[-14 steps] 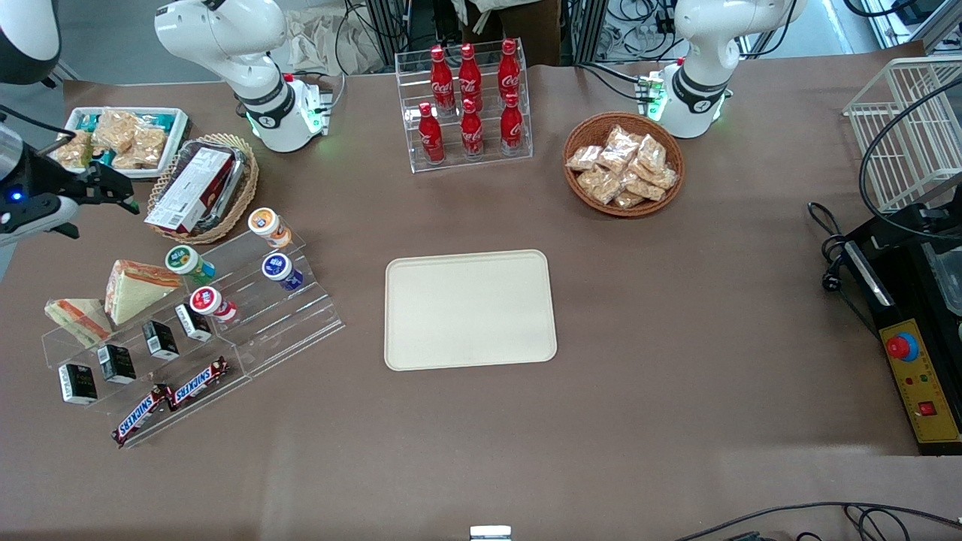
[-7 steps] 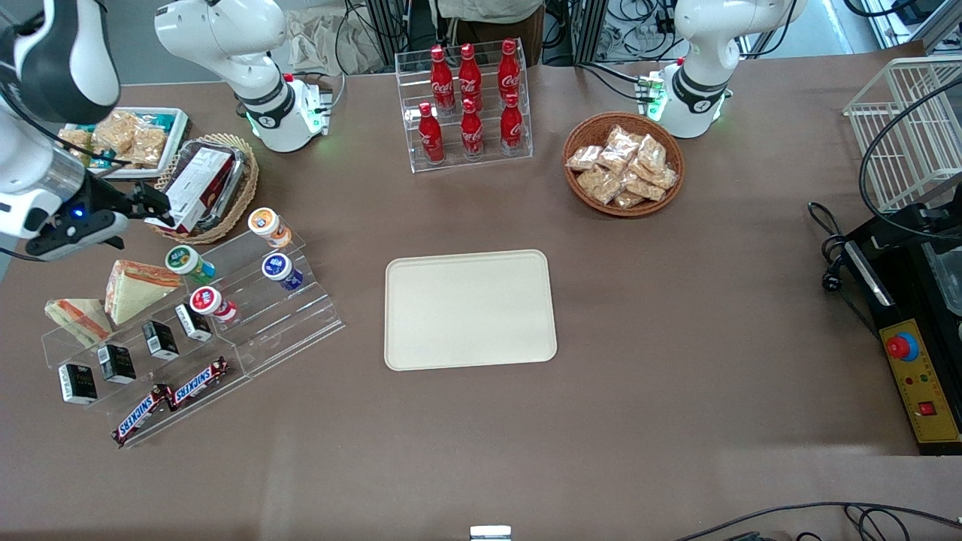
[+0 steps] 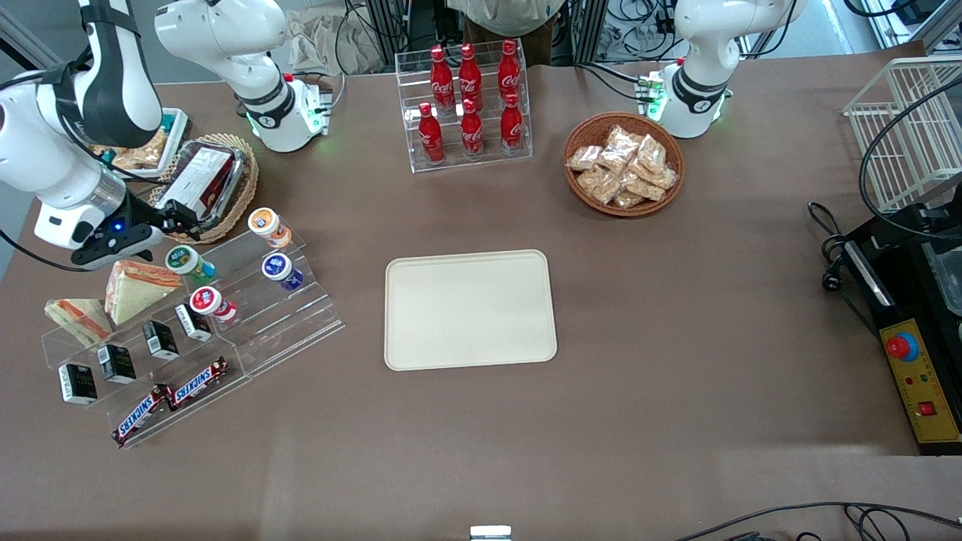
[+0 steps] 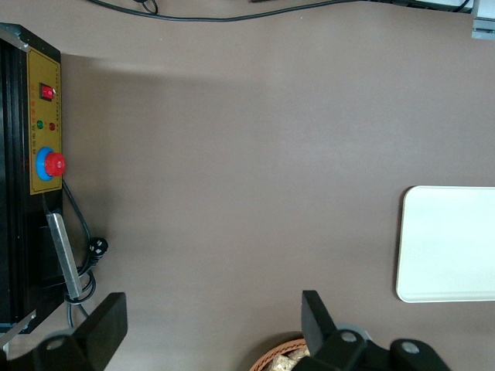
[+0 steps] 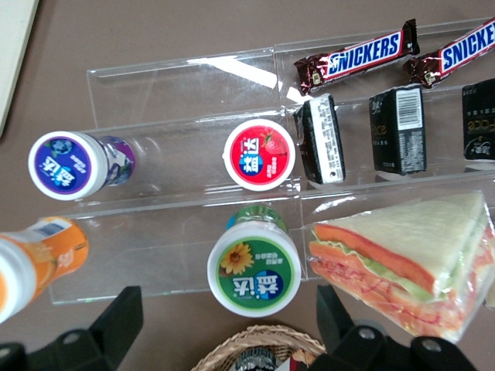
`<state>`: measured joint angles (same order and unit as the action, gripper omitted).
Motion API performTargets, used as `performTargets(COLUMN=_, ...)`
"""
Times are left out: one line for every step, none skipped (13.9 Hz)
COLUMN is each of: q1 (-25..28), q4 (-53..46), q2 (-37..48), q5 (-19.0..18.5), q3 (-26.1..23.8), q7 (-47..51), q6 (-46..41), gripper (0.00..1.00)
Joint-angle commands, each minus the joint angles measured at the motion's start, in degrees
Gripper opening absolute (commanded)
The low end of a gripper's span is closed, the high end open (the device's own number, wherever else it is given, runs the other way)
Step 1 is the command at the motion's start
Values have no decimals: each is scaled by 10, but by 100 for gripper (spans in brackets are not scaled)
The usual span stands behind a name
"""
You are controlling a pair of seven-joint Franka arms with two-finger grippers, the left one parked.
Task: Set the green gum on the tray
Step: 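Move the right gripper over the green gum bottle on the rack, then lower the right gripper and grasp the green gum bottle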
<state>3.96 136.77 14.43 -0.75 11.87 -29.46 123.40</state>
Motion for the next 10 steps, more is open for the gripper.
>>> performTargets(q1=0, q4=40, q2=13, q5=1, q3=4, q7=-7, q6=46, gripper=100)
performTargets(q1=0, q4=49, q2=11, q5=1, q3=4, q7=-7, q6=59, gripper=100)
performTargets(q1=0, q4=57, q2=9, q5=1, q3=4, q7=-7, q6=72, gripper=100)
performTargets(q1=0, q4=65, q2=6, q5=1, q3=7, q7=-7, q6=83, gripper=100)
performTargets(q1=0, q4=67, q2=4, q5=1, q3=11, q7=-7, q6=89, gripper=100)
performTargets(q1=0, q4=67, q2=2, q5=1, q3=11, q7=-7, q6=89, gripper=100)
performTargets(q1=0, q4=67, q2=0, q5=1, q3=11, q7=-7, q6=89, gripper=98)
performTargets(q1=0, q4=67, q2=-2, q5=1, q3=11, q7=-7, q6=89, gripper=80)
performTargets(q1=1, q4=67, q2=-3, q5=1, q3=11, q7=-7, q6=88, gripper=44)
performTargets(q1=1, q4=66, q2=-5, q5=1, q3=11, q7=-7, q6=87, gripper=24)
